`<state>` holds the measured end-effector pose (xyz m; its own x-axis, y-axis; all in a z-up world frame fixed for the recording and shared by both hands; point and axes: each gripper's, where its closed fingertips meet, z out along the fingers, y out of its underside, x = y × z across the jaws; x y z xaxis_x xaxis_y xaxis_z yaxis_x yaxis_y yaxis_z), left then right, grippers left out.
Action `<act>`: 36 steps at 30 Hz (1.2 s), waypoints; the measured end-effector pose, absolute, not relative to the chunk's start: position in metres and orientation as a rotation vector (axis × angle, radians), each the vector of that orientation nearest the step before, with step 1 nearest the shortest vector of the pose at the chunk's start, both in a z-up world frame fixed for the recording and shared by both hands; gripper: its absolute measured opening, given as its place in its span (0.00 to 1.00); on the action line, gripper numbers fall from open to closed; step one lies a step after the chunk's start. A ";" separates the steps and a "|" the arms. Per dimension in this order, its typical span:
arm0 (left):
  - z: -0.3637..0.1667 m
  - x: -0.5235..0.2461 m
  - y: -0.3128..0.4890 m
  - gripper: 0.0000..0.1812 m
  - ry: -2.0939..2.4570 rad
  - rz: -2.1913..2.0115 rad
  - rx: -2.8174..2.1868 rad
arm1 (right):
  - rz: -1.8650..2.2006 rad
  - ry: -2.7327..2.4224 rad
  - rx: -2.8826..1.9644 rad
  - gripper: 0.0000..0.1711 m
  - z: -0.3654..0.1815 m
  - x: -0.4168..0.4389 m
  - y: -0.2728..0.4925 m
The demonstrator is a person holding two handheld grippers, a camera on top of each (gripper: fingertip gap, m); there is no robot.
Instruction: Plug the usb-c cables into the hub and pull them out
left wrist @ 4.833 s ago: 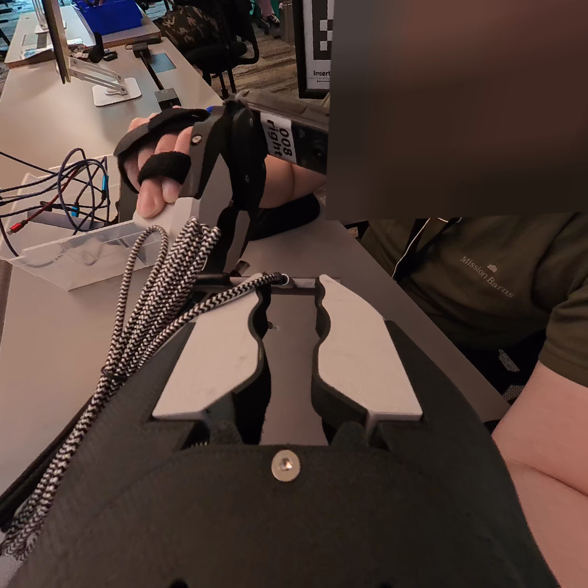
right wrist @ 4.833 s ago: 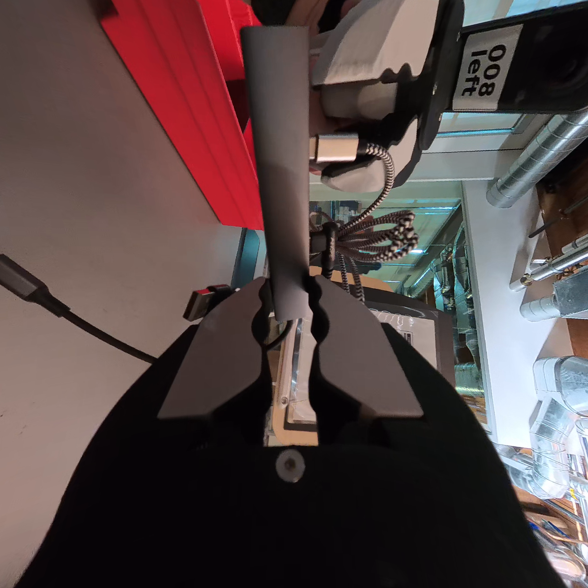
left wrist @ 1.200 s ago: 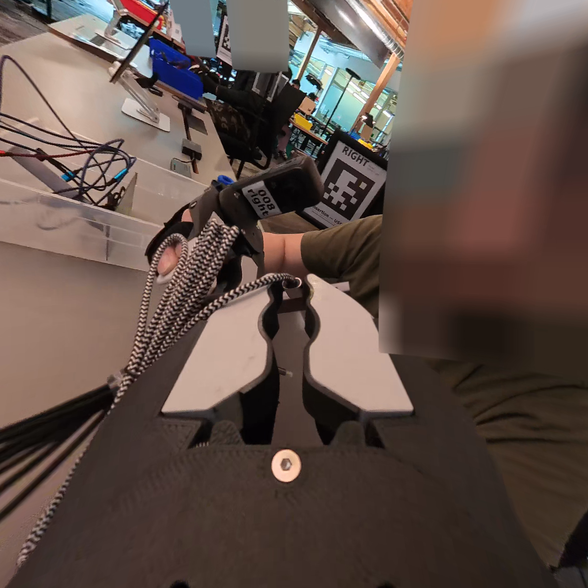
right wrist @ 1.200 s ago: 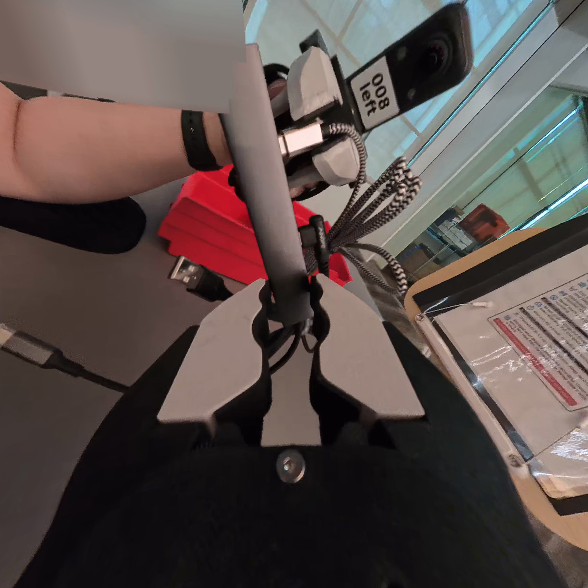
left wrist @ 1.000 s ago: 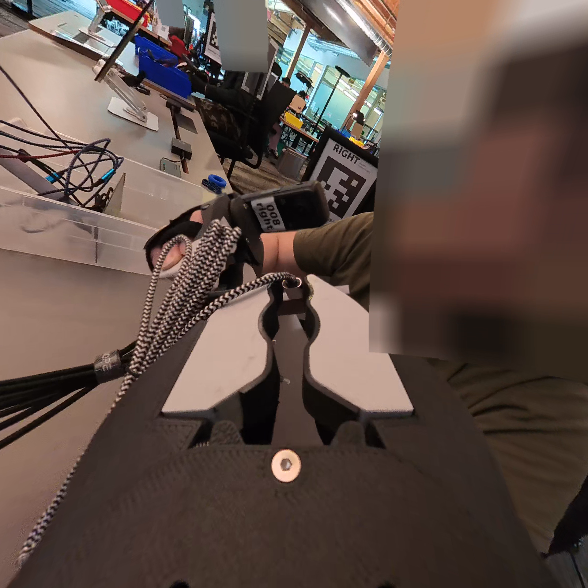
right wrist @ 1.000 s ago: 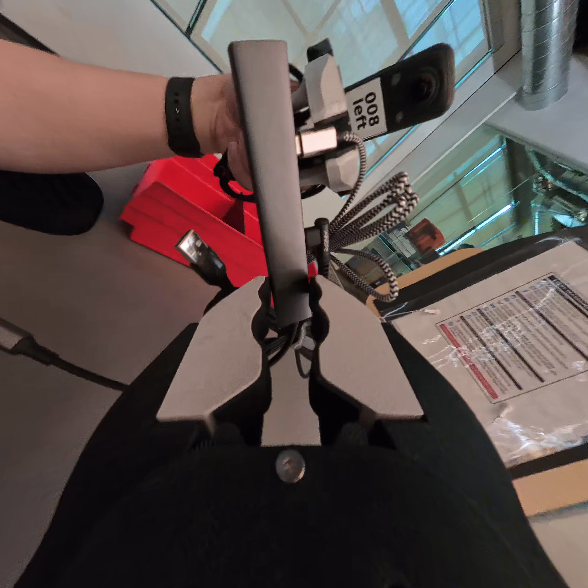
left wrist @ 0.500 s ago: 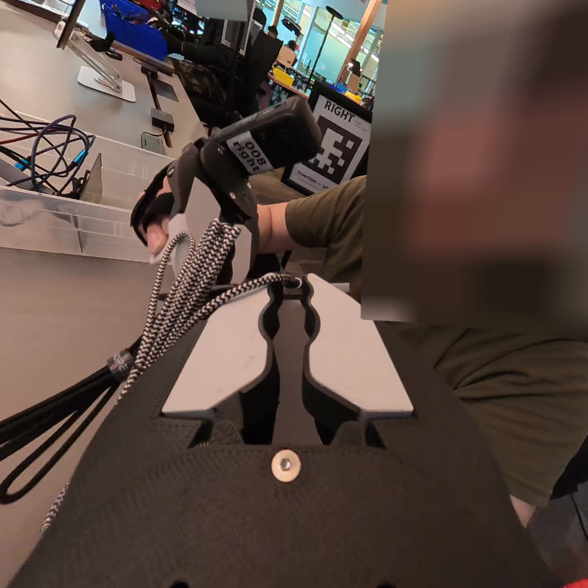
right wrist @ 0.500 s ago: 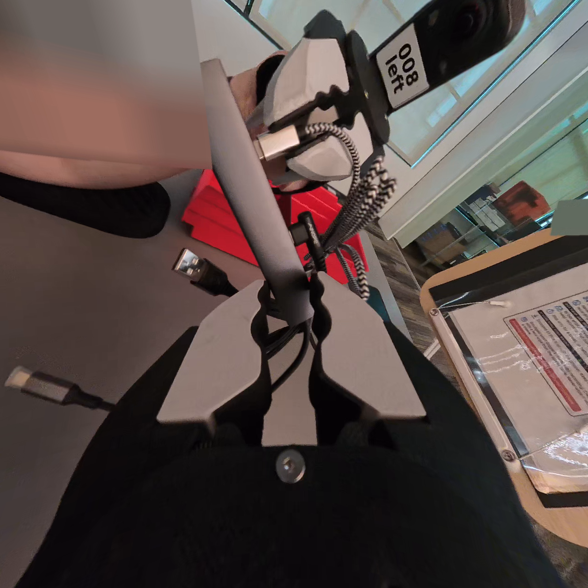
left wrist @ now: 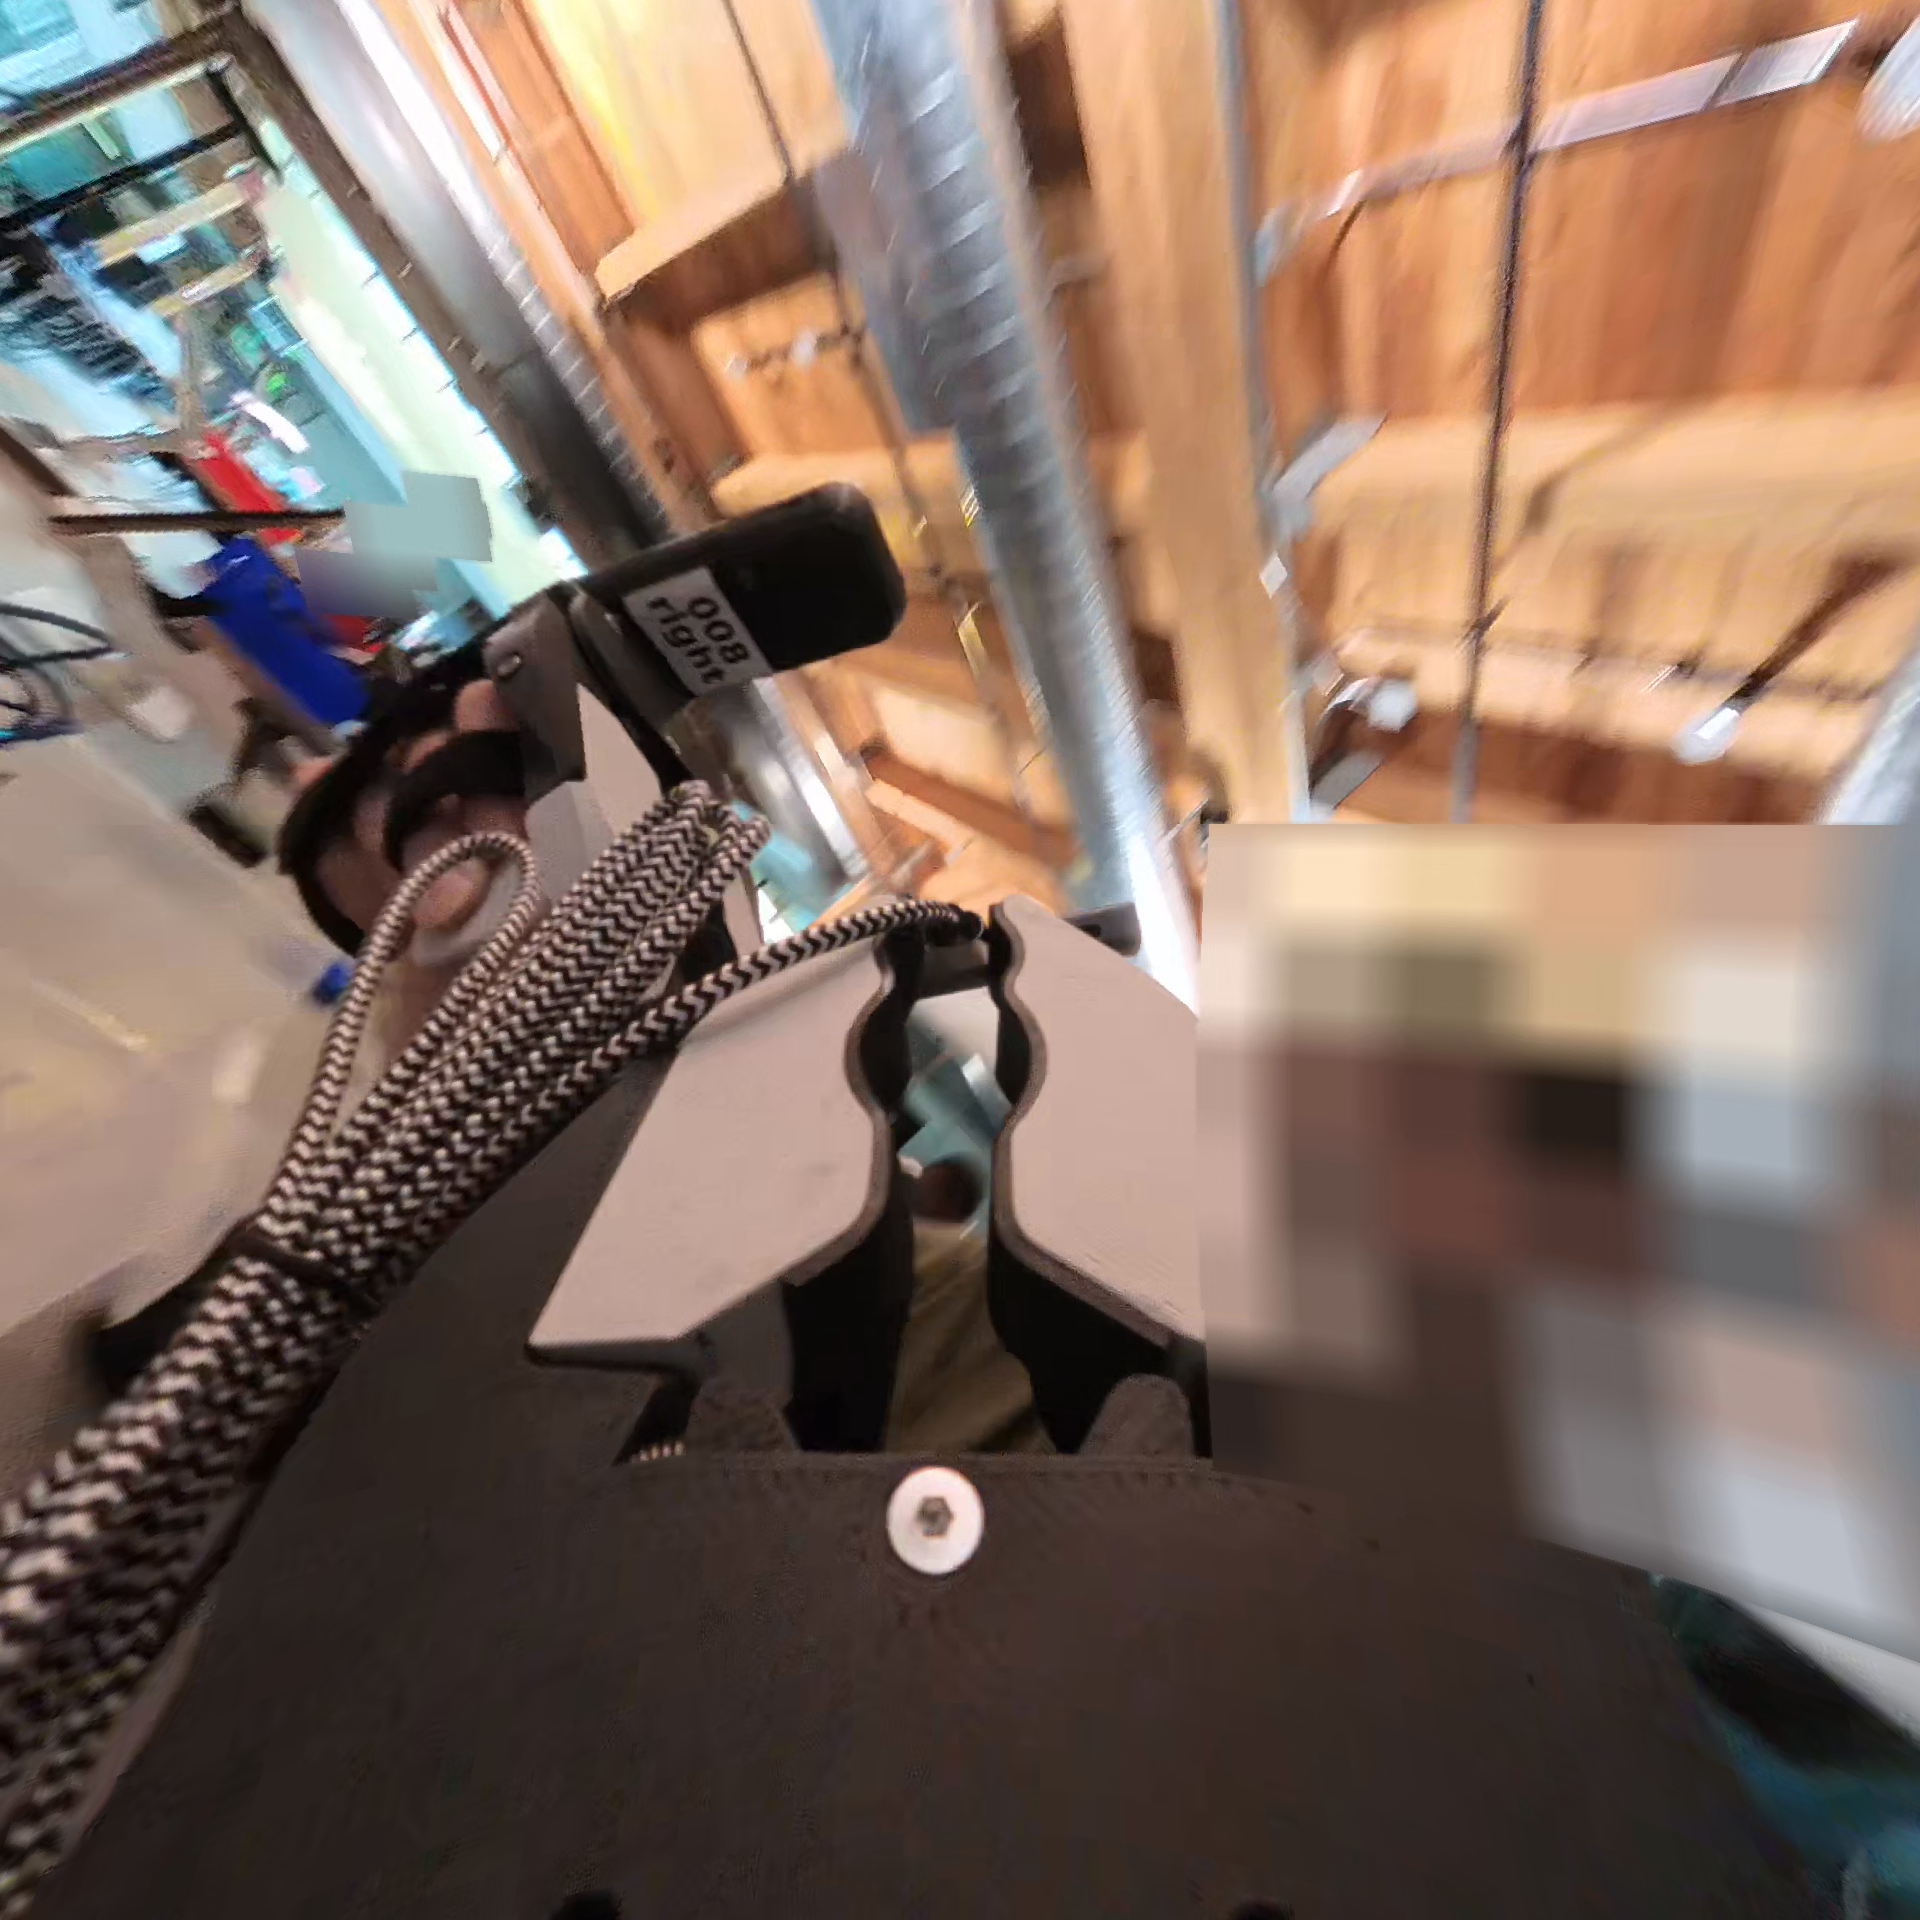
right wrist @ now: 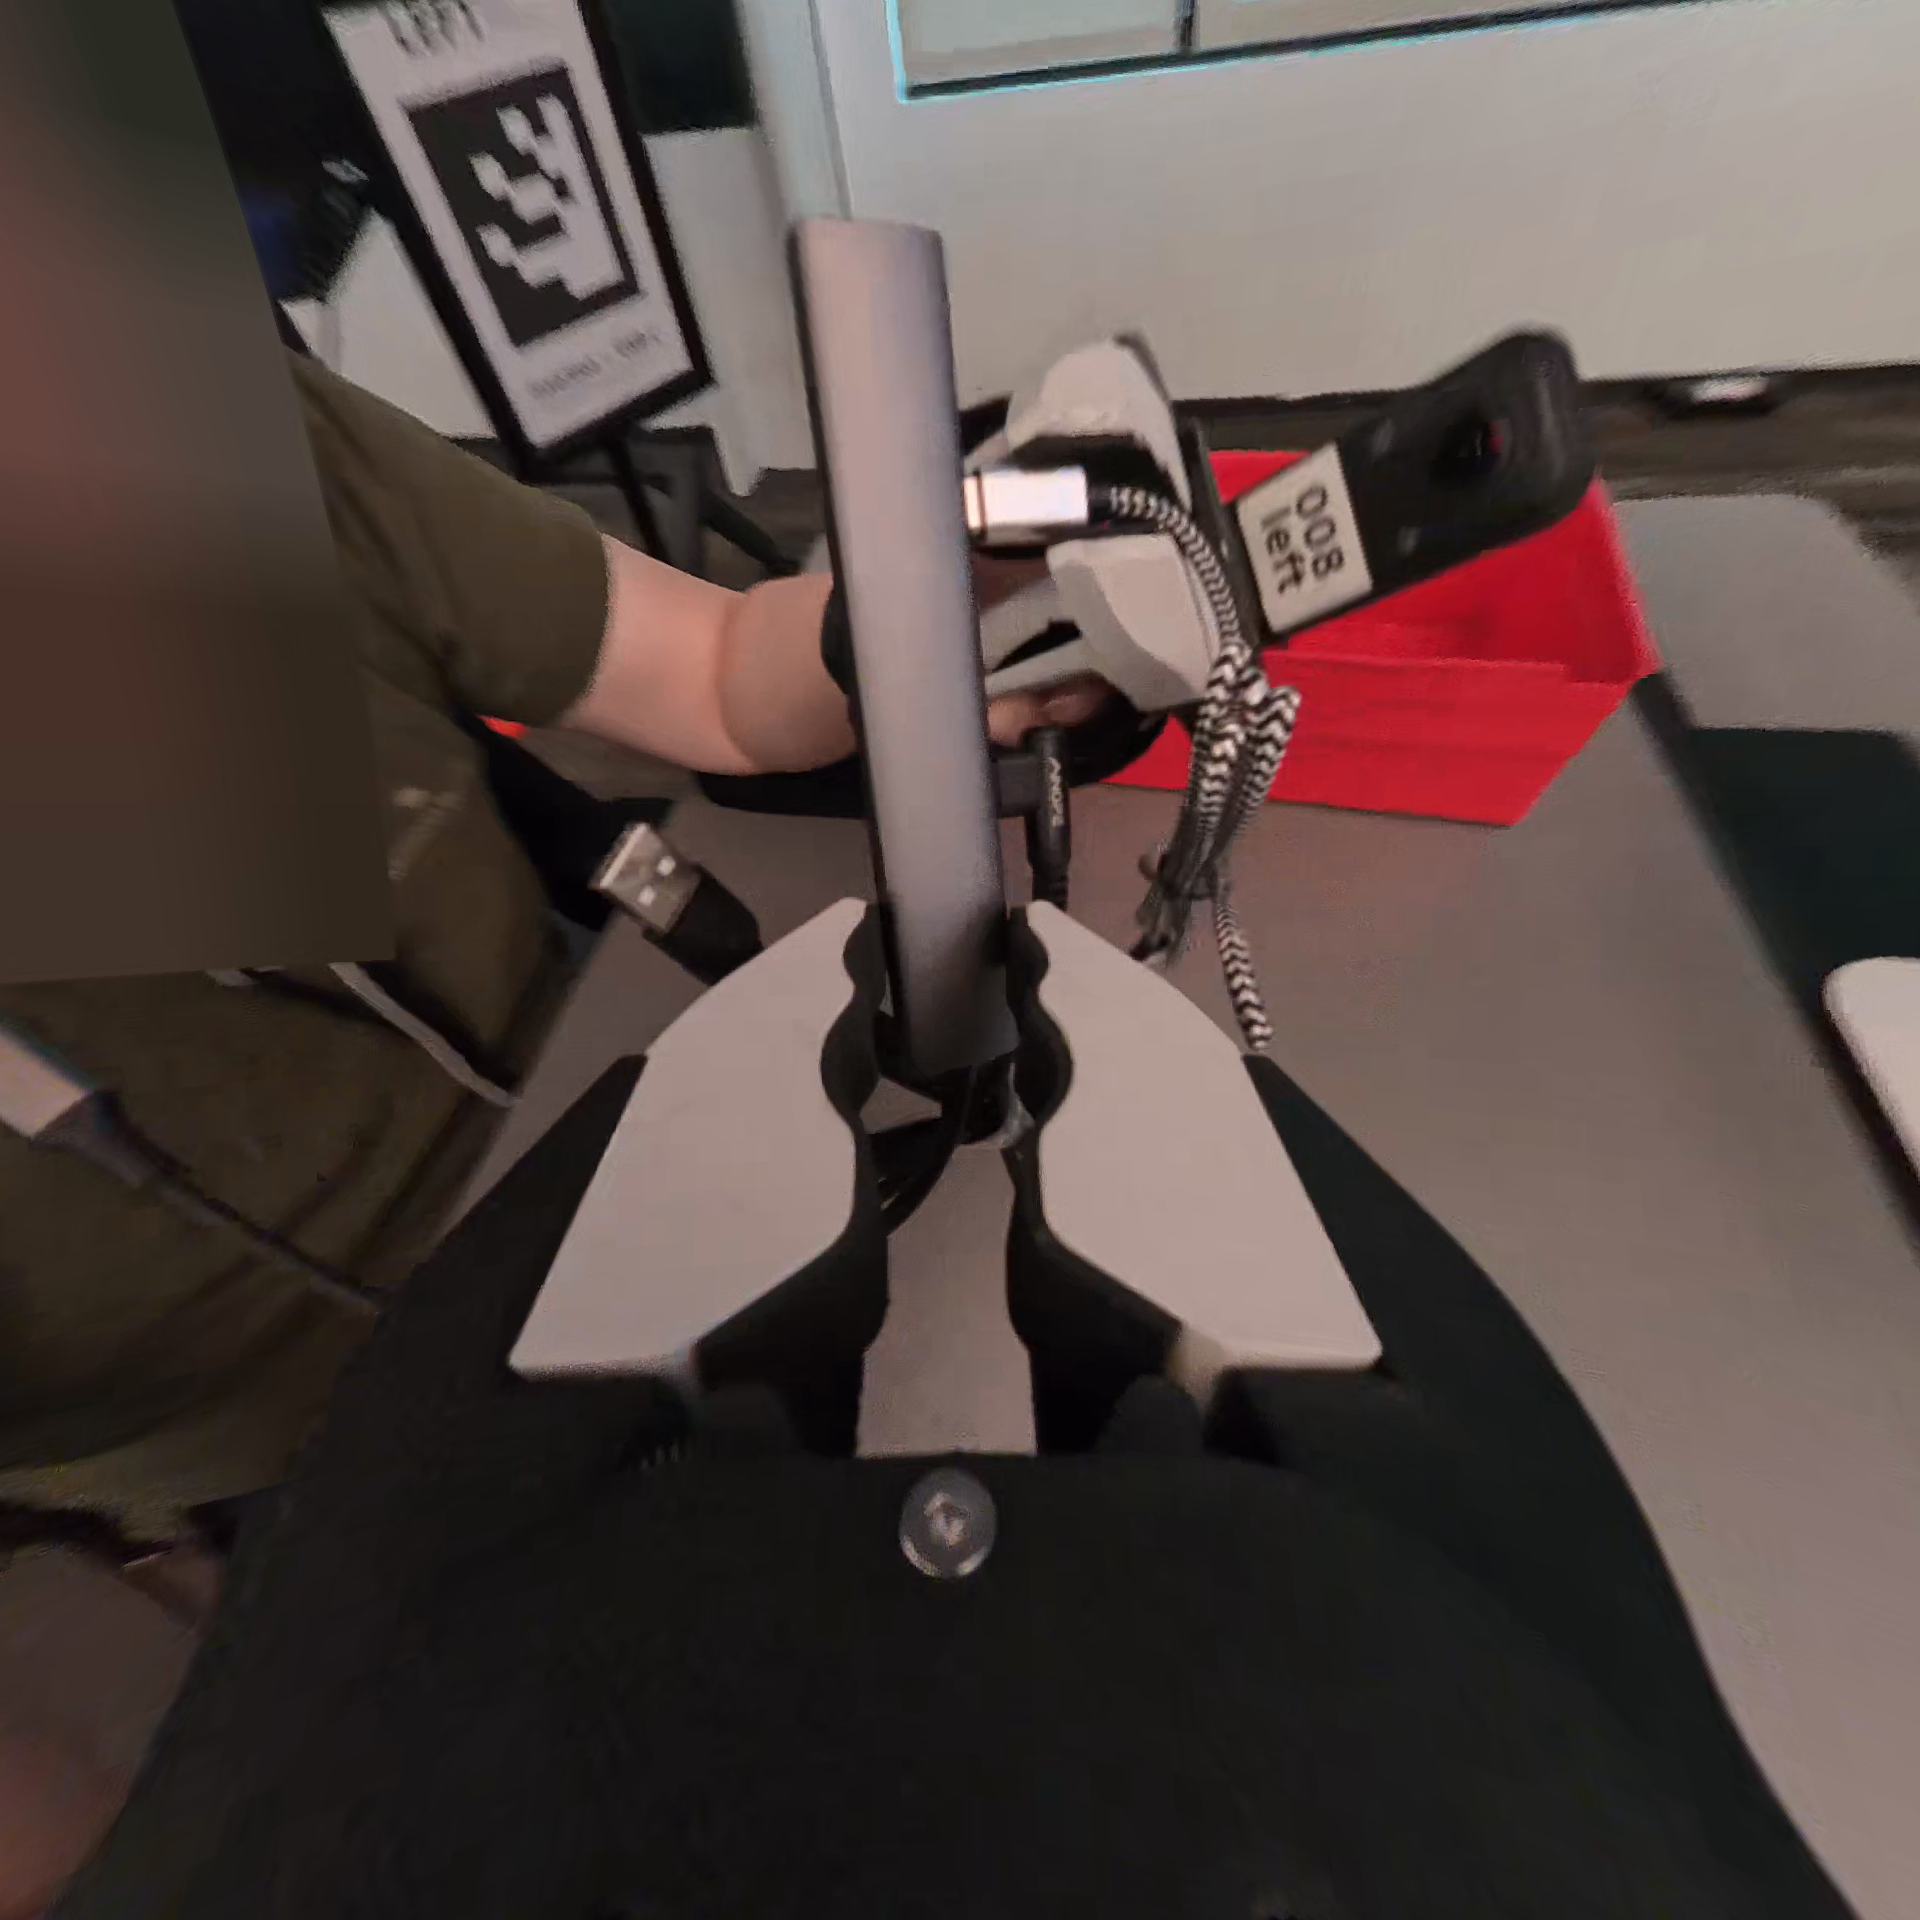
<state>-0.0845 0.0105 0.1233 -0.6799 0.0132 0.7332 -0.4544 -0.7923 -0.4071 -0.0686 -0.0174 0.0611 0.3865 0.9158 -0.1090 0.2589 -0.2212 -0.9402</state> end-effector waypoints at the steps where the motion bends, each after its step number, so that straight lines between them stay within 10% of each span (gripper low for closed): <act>1: 0.123 -0.078 0.010 0.06 -0.718 2.528 1.079 | 0.947 -1.036 -1.742 0.14 0.064 -0.061 -0.021; 18: 0.121 -0.048 0.045 0.05 0.563 2.627 0.763 | 1.571 -0.879 -2.218 0.14 0.089 -0.026 -0.013; 36: 0.099 -0.060 0.080 0.05 0.798 2.626 0.689 | 1.152 -0.923 -2.175 0.16 0.062 -0.028 0.038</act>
<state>-0.0596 0.0804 0.0993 -0.8361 0.4188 0.3544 -0.1509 -0.7966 0.5853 -0.0278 0.0382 0.0621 0.4095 0.7590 -0.5062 0.3288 -0.6404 -0.6941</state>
